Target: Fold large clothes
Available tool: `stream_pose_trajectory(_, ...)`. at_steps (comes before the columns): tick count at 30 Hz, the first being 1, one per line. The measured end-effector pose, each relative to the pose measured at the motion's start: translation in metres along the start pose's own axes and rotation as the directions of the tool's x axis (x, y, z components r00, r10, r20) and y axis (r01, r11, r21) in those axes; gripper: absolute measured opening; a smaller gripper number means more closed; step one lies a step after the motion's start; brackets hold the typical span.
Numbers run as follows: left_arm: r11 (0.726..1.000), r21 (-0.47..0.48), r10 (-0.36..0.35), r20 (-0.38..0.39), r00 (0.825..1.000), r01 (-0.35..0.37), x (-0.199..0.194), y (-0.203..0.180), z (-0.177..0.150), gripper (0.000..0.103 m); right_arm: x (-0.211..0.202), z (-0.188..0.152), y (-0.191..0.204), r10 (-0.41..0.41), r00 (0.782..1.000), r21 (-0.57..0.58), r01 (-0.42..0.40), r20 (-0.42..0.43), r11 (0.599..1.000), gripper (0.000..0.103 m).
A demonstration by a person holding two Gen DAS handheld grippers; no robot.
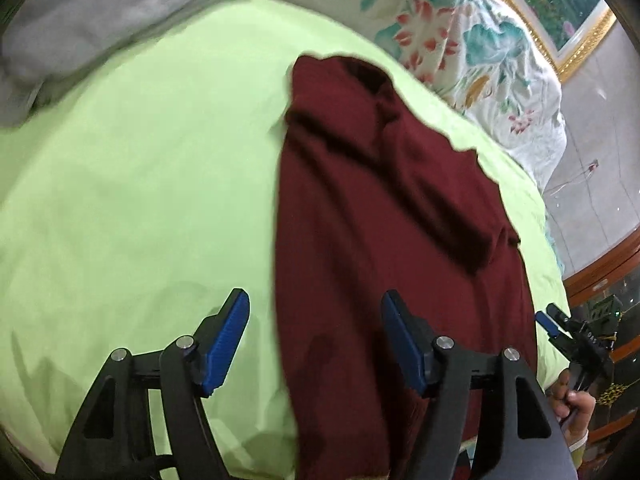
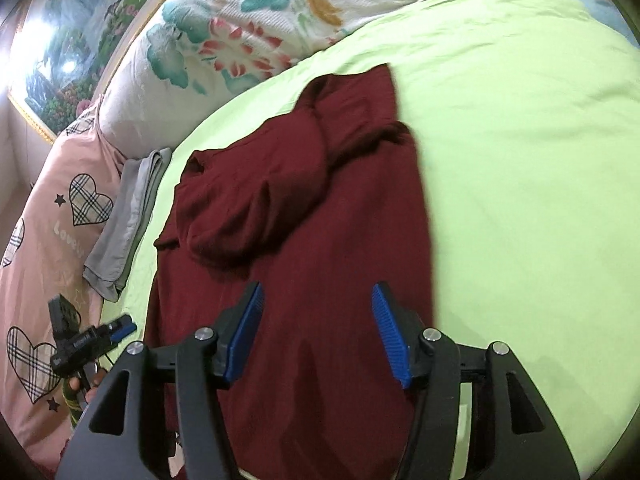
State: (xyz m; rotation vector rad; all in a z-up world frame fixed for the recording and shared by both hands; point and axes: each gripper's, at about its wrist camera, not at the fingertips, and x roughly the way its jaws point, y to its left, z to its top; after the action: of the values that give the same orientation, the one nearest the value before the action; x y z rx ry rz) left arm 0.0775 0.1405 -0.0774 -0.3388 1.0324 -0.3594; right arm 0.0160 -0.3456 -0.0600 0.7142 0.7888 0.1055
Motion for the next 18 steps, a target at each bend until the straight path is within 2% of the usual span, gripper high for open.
stream_pose_trajectory(3,1.0,-0.005,0.003,-0.057,0.998,-0.003,0.004,0.007,-0.027,0.07,-0.019,-0.014,-0.012,-0.044,0.999,0.0,0.044,0.003,0.999,0.065)
stream_pose_trajectory(6,0.999,0.032,0.002,-0.051,0.999,0.0,0.0,0.003,-0.043,0.072,-0.031,-0.031,-0.027,-0.057,0.998,0.014,0.057,-0.025,0.998,0.065)
stream_pose_trajectory(10,0.997,0.051,-0.052,-0.083,0.995,0.056,0.004,-0.011,-0.053,0.072,-0.032,-0.053,-0.033,0.022,0.998,0.029,-0.02,-0.06,0.999,0.065)
stream_pose_trajectory(11,0.997,0.063,-0.047,-0.086,0.995,0.053,0.008,-0.017,-0.053,0.067,-0.029,-0.057,-0.03,0.055,0.996,0.026,-0.053,-0.068,0.998,0.065)
stream_pose_trajectory(13,0.993,0.115,-0.018,-0.099,0.995,0.029,0.012,-0.027,-0.057,0.032,-0.025,-0.06,-0.026,0.087,0.993,0.027,-0.085,-0.074,0.996,0.064)
stream_pose_trajectory(14,0.991,0.132,-0.015,-0.122,0.992,0.031,0.016,-0.029,-0.059,0.005,-0.022,-0.062,-0.023,0.102,0.991,0.027,-0.1,-0.081,0.995,0.059)
stream_pose_trajectory(15,0.991,0.133,-0.018,-0.131,0.991,0.035,0.017,-0.029,-0.06,0.006,-0.018,-0.063,-0.02,0.112,0.99,0.02,-0.11,-0.092,0.994,0.028)
stream_pose_trajectory(16,0.99,0.142,-0.01,-0.121,0.993,0.028,0.015,-0.03,-0.061,0.006,-0.013,-0.064,-0.019,0.121,0.986,0.022,-0.12,-0.114,0.993,0.008)
stream_pose_trajectory(18,0.986,0.165,0.008,-0.087,0.996,0.007,0.002,-0.03,-0.061,0.005,-0.015,-0.064,-0.021,0.138,0.985,0.032,-0.135,-0.108,0.99,0.007)
